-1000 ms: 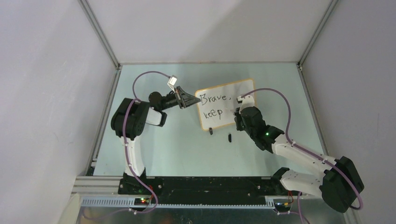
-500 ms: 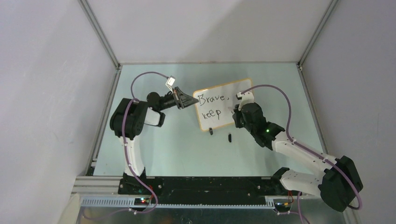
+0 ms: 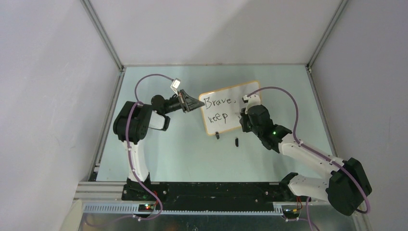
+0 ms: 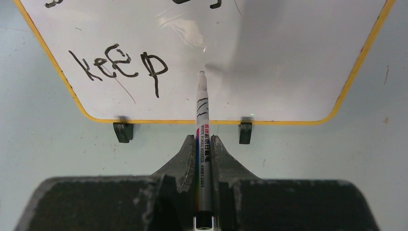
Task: Write a sentence on the whiteboard
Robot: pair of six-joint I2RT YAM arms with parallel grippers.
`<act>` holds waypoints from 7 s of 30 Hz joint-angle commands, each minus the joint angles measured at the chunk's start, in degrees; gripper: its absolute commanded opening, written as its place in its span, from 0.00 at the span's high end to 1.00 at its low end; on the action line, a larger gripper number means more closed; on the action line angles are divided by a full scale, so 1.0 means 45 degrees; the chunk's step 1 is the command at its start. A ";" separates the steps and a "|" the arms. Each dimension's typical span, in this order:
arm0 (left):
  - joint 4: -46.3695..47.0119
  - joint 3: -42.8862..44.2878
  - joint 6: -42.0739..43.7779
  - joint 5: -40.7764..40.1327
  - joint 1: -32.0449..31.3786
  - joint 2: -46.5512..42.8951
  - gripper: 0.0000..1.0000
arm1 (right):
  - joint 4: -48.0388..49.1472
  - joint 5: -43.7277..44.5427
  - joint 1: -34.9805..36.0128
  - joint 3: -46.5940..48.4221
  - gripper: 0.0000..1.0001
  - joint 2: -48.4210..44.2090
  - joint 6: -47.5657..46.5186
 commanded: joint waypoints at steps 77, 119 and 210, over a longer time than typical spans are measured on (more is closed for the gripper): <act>0.0552 -0.0167 0.0202 0.0950 -0.0108 -0.0280 1.00 | 0.0357 0.0255 -0.0441 0.1007 1.00 0.0939 0.0199; 0.0553 -0.0222 0.0242 0.0946 -0.0131 -0.0319 1.00 | -0.0603 0.0185 -0.0080 0.0792 1.00 0.0904 0.0240; 0.0552 -0.0196 0.0260 0.0966 -0.0147 -0.0346 1.00 | -0.0856 0.0264 0.0259 0.0705 1.00 0.1206 0.0210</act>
